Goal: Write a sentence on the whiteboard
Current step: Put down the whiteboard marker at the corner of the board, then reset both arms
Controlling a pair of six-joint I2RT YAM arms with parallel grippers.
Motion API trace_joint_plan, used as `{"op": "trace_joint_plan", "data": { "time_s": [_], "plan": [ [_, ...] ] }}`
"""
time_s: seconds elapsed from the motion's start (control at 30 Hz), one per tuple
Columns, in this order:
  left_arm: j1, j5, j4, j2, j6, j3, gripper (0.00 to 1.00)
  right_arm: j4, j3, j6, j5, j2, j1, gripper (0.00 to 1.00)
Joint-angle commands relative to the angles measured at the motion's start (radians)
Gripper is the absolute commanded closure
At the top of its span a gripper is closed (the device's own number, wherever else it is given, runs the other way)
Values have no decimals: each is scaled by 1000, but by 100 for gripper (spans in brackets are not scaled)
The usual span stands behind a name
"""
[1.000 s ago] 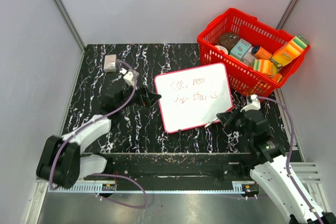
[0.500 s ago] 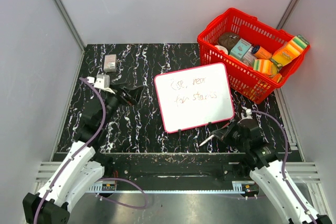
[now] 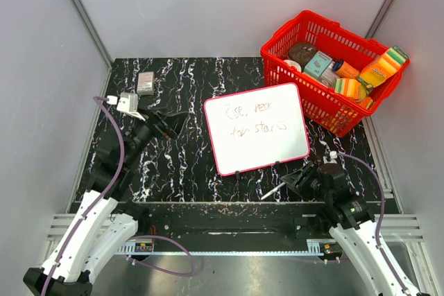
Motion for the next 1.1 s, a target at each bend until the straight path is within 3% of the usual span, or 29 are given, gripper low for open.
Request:
{"op": "trace_joint_plan", "data": {
  "time_s": [0.0, 0.07, 0.1, 0.17, 0.23, 0.3, 0.37, 0.53, 0.77, 1.07],
  "plan": [
    [-4, 87, -39, -21, -30, 34, 1, -5, 58, 9, 73, -22, -2, 40],
    [-2, 96, -62, -24, -41, 39, 1, 7, 93, 6, 96, -20, -2, 32],
    [-4, 107, -65, -22, -45, 39, 1, 9, 106, 0, 102, -17, -2, 24],
    [-2, 107, -80, -25, -59, 37, 1, 10, 146, -30, 121, -8, -2, 21],
    [-2, 110, -80, -30, -71, 28, 1, 10, 170, -68, 134, 9, -2, 12],
    [-4, 123, -88, -42, -97, 11, 1, 10, 210, -92, 140, 30, -2, 11],
    [-2, 122, -115, -57, -127, -1, 1, 15, 242, -112, 139, 43, 0, 1],
    [-2, 90, -269, -90, -145, 17, 1, -6, 305, -118, 144, 87, -2, 0],
    [-2, -41, -604, -148, -142, 45, 1, -169, 463, -186, 202, 121, -2, 0],
    [-2, -211, -754, -124, -75, 101, 1, -209, 617, -270, 384, 84, -2, 0]
  ]
}}
